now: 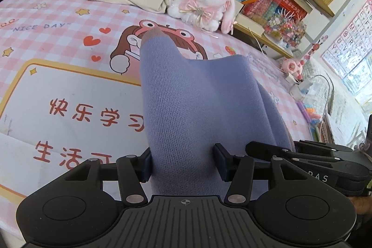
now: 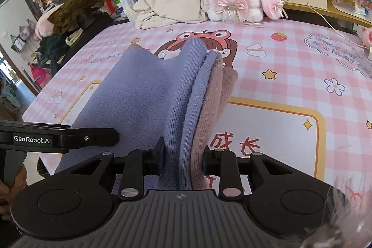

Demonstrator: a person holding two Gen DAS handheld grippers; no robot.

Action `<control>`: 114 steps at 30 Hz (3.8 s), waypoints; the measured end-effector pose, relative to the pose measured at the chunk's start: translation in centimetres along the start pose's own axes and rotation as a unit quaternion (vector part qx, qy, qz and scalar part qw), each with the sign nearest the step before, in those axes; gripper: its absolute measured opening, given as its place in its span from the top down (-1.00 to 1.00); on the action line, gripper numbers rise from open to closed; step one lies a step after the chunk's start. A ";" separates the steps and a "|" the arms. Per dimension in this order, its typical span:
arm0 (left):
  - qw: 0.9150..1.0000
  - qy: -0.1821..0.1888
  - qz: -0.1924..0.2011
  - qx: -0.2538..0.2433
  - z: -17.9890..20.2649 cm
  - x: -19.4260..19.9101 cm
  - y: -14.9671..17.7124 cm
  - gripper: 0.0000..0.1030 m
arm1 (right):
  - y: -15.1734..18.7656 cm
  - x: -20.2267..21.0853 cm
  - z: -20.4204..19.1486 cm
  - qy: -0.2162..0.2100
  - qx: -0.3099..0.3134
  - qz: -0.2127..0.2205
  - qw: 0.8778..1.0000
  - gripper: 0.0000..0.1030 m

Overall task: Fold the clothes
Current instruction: 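Hold the folded sweater with both grippers and carry it toward the white plush bunny, then lower the folded sweater onto the mat and open both grippers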

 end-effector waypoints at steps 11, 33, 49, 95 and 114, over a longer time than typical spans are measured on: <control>0.999 0.030 -0.012 -0.033 -3.4 -0.3 -3.3 -0.01 | -1.7 -2.4 -2.5 0.030 -0.028 0.014 0.999 0.48; 0.996 0.079 0.004 -0.039 -13.4 -3.0 -14.0 0.00 | -10.0 -11.5 -7.7 0.062 -0.023 0.040 0.997 0.47; 0.997 0.071 0.007 -0.004 -16.5 -9.6 -19.0 -0.01 | -16.0 -19.2 -5.2 0.078 -0.031 0.017 0.996 0.47; 0.991 -0.028 0.093 -0.088 -14.4 -5.6 -17.5 -0.72 | -14.1 -17.2 -4.7 0.110 -0.031 0.054 0.992 -0.65; 0.977 -0.126 0.130 -0.108 -12.4 -0.7 -10.5 -0.84 | -7.8 -10.7 -6.4 0.186 -0.017 0.078 0.979 -0.88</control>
Point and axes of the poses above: each gripper's, at about its wrist camera, not at the fingertips, and x roughly against the way its jaws point, z to its right, y to its underside, the point moved 6 cm from there along -x, roughly the way its jaws point, and after that the axes turned 4 degrees about z, right-handed, at the moved point
